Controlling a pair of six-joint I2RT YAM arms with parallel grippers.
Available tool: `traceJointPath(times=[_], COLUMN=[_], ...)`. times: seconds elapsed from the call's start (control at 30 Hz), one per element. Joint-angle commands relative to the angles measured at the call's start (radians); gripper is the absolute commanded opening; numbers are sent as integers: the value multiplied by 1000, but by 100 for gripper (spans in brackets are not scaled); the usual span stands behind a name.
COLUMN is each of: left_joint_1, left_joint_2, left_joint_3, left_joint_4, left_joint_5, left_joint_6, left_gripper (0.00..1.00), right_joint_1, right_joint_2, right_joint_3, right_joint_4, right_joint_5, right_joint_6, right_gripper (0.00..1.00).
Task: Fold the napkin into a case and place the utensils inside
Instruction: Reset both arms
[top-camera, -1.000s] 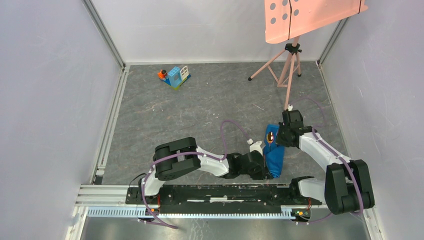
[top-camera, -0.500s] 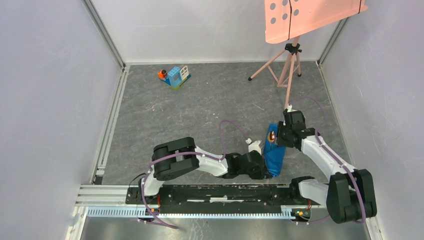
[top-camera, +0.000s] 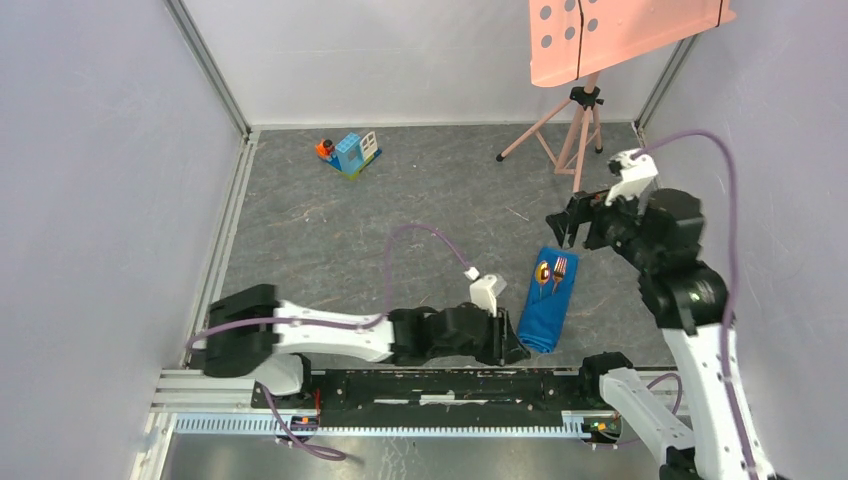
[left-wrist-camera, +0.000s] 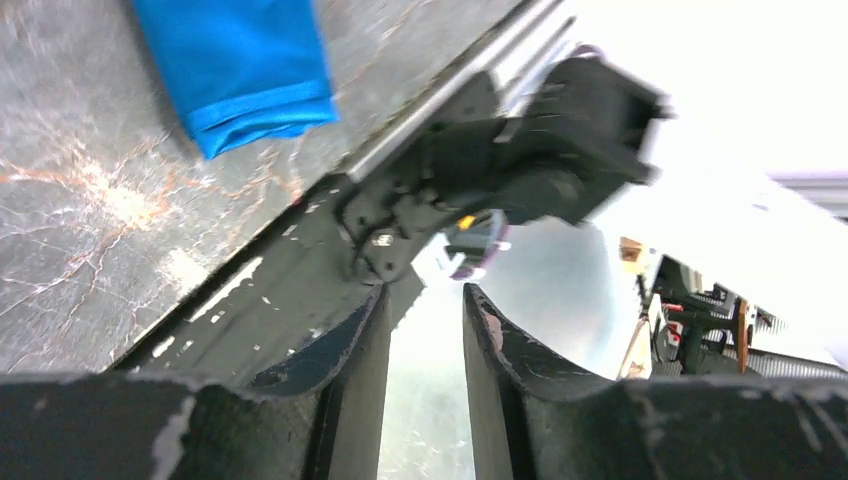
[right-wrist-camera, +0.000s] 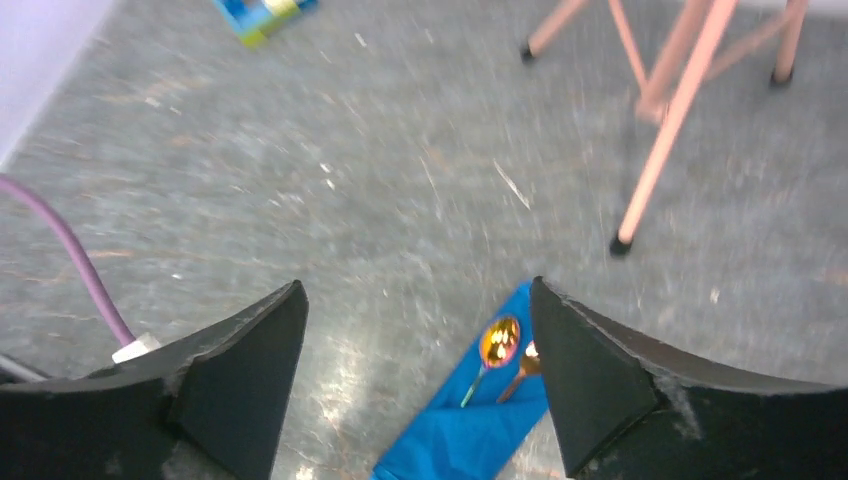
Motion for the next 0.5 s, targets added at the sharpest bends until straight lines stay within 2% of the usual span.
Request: traceJointPath(times=[0.0,0.1,0.23,0.4,0.47], left_joint_1=[-10,-8,-6,-7,-7], left_joint_2=[-300,-490,-635,-770,-819], left_joint_3=[35,130,360,630,715], left_joint_4=[-220,-430,-706,-907,-950], left_joint_5=[-142,-226,-348,-438,-460], left_joint_6=[282,484,653,744,758], left_gripper=[41,48,57,76,88], right_joint_1=[3,3,3,3,3], right_joint_2=[-86,-131,-173,-196,-212], right_joint_3=[213,357,505,661,691], right_joint_4=[-103,-105,-103,-118,-113], right_joint_5=[-152,-156,-87,23,50], right_joint_6=[-75,-77,-84,-112,-120], right_gripper=[98,98,98,98,98])
